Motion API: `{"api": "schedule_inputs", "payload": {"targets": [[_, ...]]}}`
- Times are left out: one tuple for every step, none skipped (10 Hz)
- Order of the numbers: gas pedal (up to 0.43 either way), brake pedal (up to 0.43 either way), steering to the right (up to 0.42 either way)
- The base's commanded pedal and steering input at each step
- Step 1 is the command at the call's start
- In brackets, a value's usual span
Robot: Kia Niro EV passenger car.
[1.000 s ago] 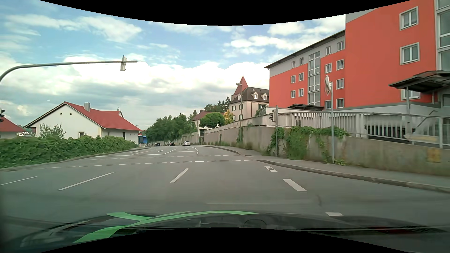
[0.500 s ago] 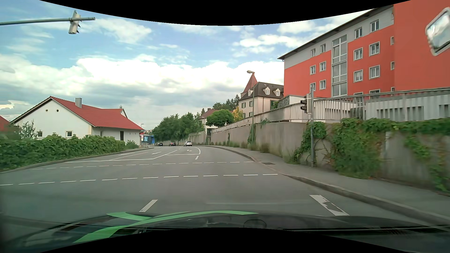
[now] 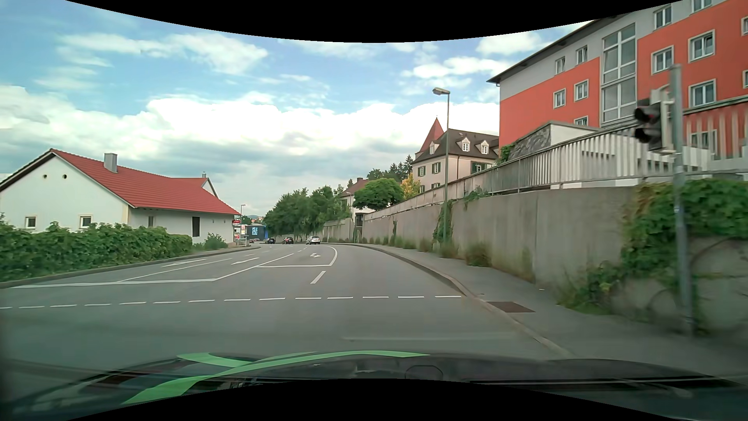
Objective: Follow the waypoints while adhering to traffic rules and regulations
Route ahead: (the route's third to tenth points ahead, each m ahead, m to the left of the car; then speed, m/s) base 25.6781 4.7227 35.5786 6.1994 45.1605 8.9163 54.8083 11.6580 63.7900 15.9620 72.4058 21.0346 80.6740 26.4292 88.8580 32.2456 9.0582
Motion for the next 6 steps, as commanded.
{"api": "schedule_inputs", "payload": {"targets": [[0.13,0.0,-0.04],[0.13,0.0,-0.039],[0.13,0.0,-0.039],[0.13,0.0,-0.038],[0.13,0.0,-0.036],[0.138,0.0,-0.035]]}}
